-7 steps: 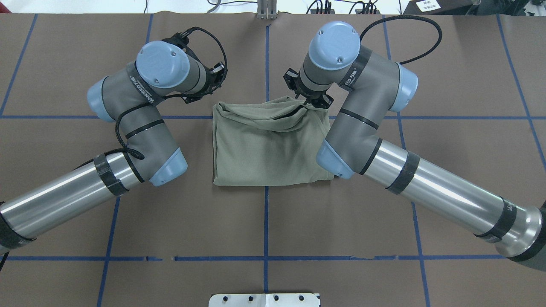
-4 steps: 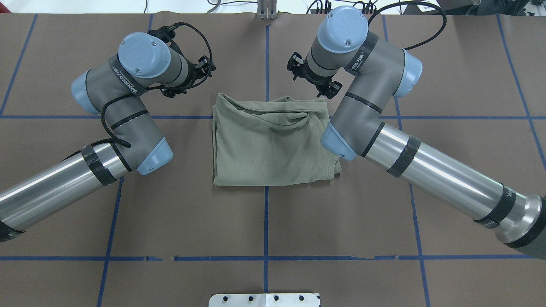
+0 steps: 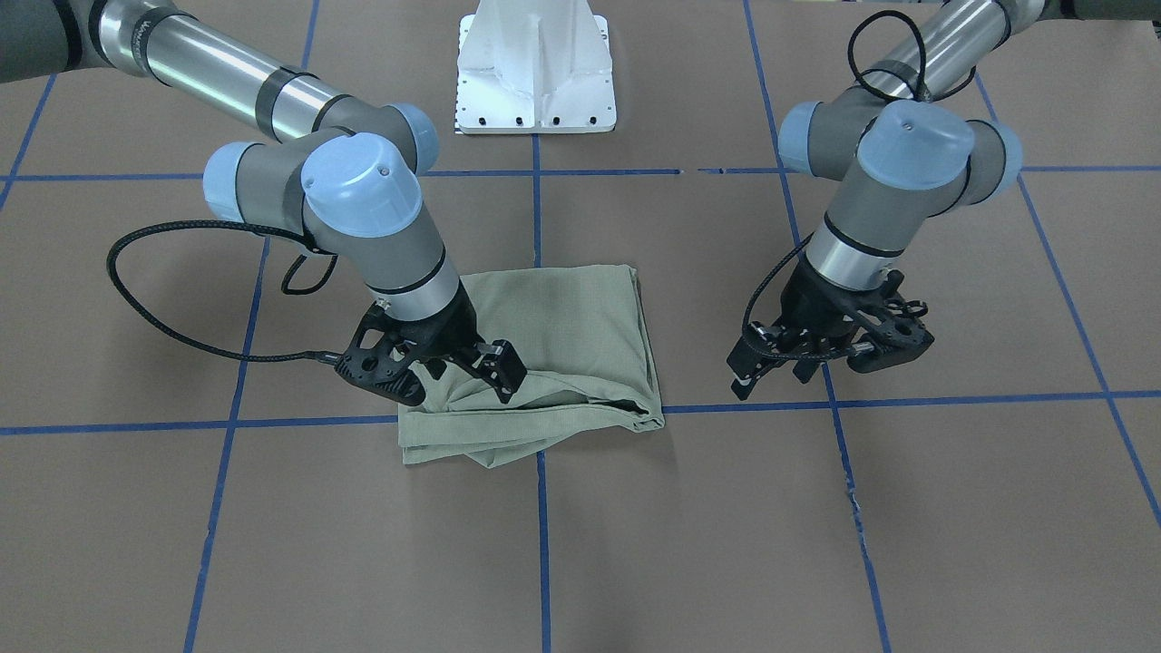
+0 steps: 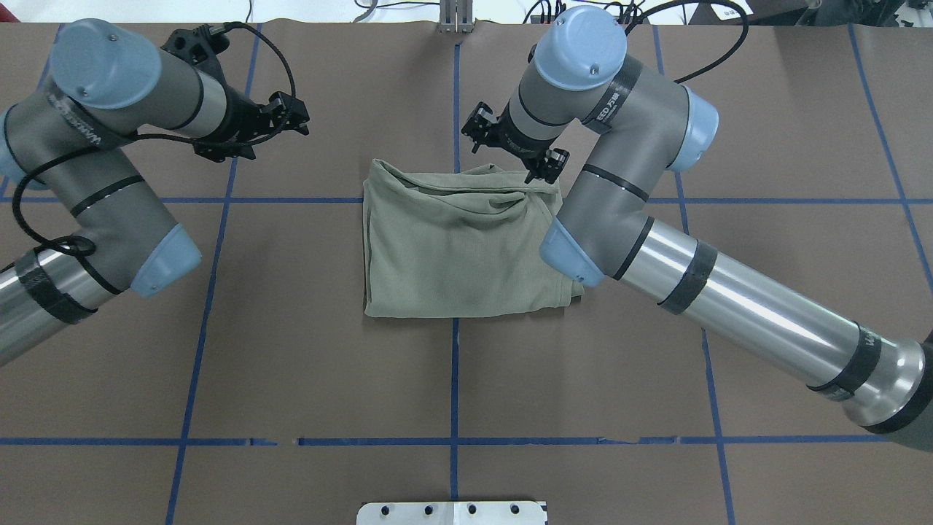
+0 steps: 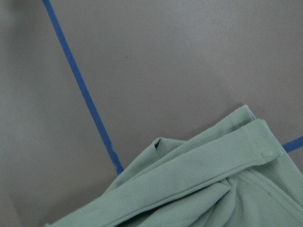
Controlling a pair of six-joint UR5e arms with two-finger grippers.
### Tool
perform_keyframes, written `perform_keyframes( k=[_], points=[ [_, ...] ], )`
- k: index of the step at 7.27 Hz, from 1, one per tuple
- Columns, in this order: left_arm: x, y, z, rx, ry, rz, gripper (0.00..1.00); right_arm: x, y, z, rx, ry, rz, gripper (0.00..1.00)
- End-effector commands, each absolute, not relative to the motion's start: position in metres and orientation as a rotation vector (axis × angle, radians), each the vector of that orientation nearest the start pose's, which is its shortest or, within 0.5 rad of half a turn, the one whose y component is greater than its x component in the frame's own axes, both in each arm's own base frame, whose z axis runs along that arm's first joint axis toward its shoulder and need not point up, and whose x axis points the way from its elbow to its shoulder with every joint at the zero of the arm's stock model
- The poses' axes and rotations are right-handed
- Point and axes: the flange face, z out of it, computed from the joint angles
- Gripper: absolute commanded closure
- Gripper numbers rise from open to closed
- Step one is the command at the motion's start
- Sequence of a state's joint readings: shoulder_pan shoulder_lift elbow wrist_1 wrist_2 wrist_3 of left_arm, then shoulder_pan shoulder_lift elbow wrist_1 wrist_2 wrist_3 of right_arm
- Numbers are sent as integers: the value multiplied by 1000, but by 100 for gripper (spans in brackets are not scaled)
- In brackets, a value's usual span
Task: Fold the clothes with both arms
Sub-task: 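Press and smooth the folded shirt's top with the right gripper while the left arm withdraws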
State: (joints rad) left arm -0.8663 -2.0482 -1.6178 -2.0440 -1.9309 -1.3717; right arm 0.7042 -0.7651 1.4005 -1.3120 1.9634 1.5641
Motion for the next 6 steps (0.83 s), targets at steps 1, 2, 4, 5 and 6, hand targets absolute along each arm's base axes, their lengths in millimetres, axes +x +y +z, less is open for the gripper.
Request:
perform_keyframes(
  k=[1,2,4,5,6],
  points=[
    [320,-573,318,244,1022,-386,0,-572,-508,211,12,-855,262,0],
    [312,-574,316,241,1030,-388,0,-594,-487,216,44,-816,179,0],
    [310,-575,317,240,1028,-389,0,-610,-490,221,85,-781,89,0],
    [309,-576,318,240,1027,-391,0,-614,-506,217,110,-762,76,0],
    [309,-575,319,239,1027,-393,0,-623,-523,211,116,-743,71,0]
  ],
)
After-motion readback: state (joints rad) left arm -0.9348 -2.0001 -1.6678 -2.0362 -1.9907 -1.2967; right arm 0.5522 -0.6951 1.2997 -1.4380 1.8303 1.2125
